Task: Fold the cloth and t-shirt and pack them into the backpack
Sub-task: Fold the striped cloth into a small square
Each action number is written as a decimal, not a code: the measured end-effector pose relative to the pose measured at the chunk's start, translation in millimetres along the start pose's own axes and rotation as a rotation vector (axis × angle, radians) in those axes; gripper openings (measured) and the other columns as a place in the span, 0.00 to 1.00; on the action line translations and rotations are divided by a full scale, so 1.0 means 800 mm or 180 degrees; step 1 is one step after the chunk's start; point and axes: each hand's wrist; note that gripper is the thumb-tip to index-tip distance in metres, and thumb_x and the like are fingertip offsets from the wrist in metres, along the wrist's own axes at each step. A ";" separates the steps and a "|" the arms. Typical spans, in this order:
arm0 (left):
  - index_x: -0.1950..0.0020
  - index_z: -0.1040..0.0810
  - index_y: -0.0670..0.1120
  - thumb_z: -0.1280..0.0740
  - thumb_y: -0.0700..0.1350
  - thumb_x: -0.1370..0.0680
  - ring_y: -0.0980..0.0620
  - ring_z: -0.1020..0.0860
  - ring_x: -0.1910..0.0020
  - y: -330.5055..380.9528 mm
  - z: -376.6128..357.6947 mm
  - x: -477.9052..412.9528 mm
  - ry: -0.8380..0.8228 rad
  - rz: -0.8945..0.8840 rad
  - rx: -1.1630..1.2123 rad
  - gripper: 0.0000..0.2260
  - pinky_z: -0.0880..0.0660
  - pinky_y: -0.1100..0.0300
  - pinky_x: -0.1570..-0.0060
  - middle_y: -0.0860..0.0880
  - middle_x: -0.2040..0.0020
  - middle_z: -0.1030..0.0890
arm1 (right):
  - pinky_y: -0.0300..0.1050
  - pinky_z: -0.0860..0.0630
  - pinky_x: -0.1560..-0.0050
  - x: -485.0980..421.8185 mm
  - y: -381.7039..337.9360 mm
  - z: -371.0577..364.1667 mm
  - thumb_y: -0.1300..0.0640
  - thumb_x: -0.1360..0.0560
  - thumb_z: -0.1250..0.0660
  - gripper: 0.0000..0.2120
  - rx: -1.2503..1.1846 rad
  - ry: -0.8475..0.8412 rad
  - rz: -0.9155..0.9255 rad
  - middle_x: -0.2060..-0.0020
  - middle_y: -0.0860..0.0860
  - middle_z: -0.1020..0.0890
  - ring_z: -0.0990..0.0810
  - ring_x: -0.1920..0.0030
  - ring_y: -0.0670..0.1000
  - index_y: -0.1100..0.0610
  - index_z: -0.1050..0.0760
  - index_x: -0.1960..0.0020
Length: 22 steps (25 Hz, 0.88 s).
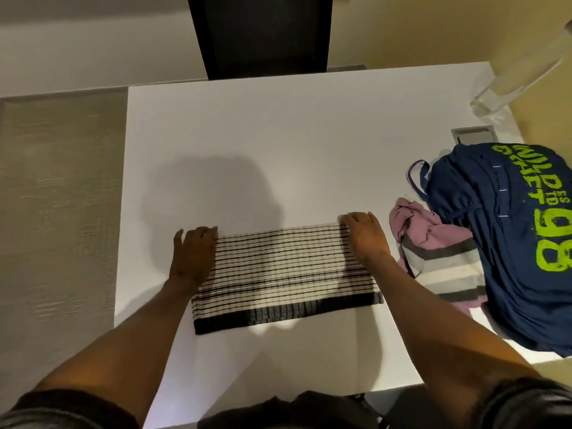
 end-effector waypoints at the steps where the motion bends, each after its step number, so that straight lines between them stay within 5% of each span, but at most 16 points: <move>1: 0.32 0.21 0.46 0.36 0.42 0.17 0.41 0.21 0.36 -0.002 0.002 -0.006 -0.0017 0.0002 -0.0008 0.14 0.38 0.36 0.27 0.43 0.36 0.18 | 0.54 0.36 0.24 -0.005 0.006 0.002 0.63 0.23 0.32 0.17 0.0034 -0.0025 0.0014 0.37 0.55 0.19 0.23 0.35 0.59 0.54 0.22 0.35; 7: 0.49 0.17 0.42 0.27 0.38 0.25 0.39 0.20 0.52 -0.012 0.017 -0.024 -0.0132 -0.0047 0.0254 0.06 0.26 0.41 0.48 0.42 0.51 0.18 | 0.56 0.32 0.36 -0.023 0.022 0.017 0.60 0.21 0.33 0.08 0.0262 -0.0065 0.0159 0.47 0.58 0.18 0.22 0.44 0.62 0.59 0.19 0.44; 13: 0.57 0.22 0.44 0.29 0.42 0.24 0.43 0.21 0.65 -0.019 0.038 -0.039 -0.0198 -0.0292 0.0494 0.03 0.22 0.43 0.54 0.48 0.65 0.19 | 0.54 0.33 0.35 -0.035 0.028 0.035 0.59 0.22 0.33 0.10 0.0457 -0.0282 0.0217 0.45 0.57 0.18 0.23 0.41 0.60 0.59 0.19 0.41; 17: 0.52 0.14 0.42 0.34 0.48 0.25 0.39 0.18 0.62 -0.022 0.067 -0.067 0.0197 -0.0376 0.0479 0.12 0.22 0.47 0.57 0.42 0.61 0.16 | 0.55 0.31 0.41 -0.055 0.027 0.056 0.59 0.21 0.33 0.05 0.0392 0.0094 0.0143 0.51 0.56 0.17 0.22 0.46 0.60 0.58 0.20 0.47; 22: 0.54 0.14 0.44 0.29 0.44 0.21 0.42 0.19 0.62 -0.029 0.101 -0.085 0.0635 -0.0470 0.0430 0.06 0.25 0.50 0.59 0.44 0.61 0.16 | 0.56 0.30 0.49 -0.062 0.028 0.085 0.62 0.23 0.32 0.02 0.0259 0.0736 0.0168 0.58 0.57 0.18 0.23 0.53 0.61 0.59 0.20 0.51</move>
Point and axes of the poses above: each hand's wrist, its own x-axis away from the middle knuckle, its own z-axis out of the back of the hand, y = z × x
